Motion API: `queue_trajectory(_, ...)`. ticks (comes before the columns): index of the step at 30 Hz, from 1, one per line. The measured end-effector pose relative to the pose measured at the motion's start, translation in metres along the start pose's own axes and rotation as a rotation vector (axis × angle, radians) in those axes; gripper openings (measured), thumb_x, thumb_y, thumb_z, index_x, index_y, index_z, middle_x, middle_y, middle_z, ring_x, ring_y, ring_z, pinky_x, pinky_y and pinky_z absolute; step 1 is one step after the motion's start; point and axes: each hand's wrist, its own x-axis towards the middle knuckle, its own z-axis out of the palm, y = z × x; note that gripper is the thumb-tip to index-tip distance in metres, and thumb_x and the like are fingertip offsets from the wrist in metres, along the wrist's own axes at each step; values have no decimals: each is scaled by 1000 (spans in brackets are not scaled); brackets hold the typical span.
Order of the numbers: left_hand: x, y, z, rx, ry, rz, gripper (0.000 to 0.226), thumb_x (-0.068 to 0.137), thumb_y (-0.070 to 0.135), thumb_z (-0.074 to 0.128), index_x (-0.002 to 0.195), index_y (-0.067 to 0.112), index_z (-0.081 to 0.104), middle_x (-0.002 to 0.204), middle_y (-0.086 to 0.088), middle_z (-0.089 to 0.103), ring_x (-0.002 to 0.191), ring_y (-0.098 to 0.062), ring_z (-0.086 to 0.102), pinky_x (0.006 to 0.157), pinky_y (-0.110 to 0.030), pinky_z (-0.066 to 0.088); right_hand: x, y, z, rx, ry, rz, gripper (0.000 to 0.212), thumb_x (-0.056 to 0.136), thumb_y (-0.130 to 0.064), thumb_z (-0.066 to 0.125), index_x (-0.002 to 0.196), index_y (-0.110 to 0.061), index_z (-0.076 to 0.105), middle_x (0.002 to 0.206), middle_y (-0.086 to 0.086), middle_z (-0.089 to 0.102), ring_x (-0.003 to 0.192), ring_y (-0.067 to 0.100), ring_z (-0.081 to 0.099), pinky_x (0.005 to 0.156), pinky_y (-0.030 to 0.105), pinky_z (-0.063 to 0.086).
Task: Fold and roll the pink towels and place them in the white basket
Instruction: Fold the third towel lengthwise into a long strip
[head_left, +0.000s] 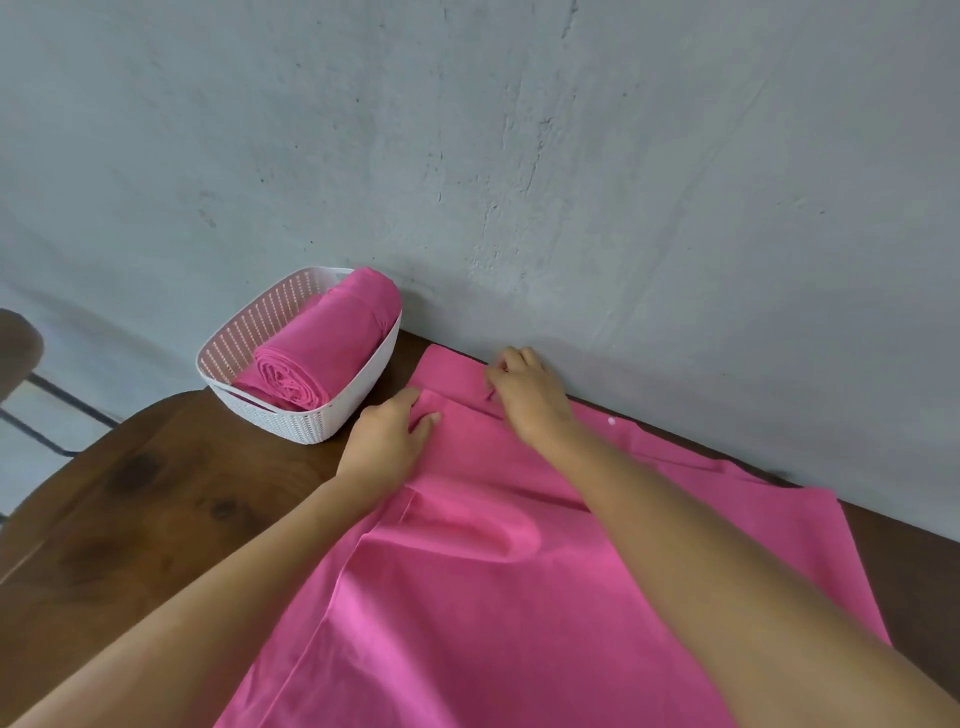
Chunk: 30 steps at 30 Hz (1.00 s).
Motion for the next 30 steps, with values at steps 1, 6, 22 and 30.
queue_trajectory(1,2,0,-1,6,12,13,36,96,24,67,75,14,39,59,0,42,59,-26,45,57,-35,28,-1,2,1,2,29,-8,21,86,-3,64,102,-17,64,110,3,52,110,24,45,87,35,42)
queue_trajectory(6,22,3,4,22,102,1,20,96,20,66,85,7,56,93,-7,55,85,-26,55,70,-31,38,-14,13,-4,89,196,-14,18,91,-2,63,98,-18,66,101,1,56,101,24,47,81,38,44)
queue_trajectory(22,23,27,-9,-88,194,209,27,89,19,76,70,18,57,64,8,48,61,-8,43,59,-23,31,-59,12,-46,440,197,96,13,102,-13,53,94,-22,56,88,-12,67,80,7,61,71,27,49)
queue_trajectory(30,-6,18,-9,-239,155,162,28,92,20,73,70,11,58,59,5,47,58,-10,42,55,-19,32,-44,3,-71,1206,158,490,29,100,-1,43,111,-19,63,103,0,74,82,14,67,79,32,57)
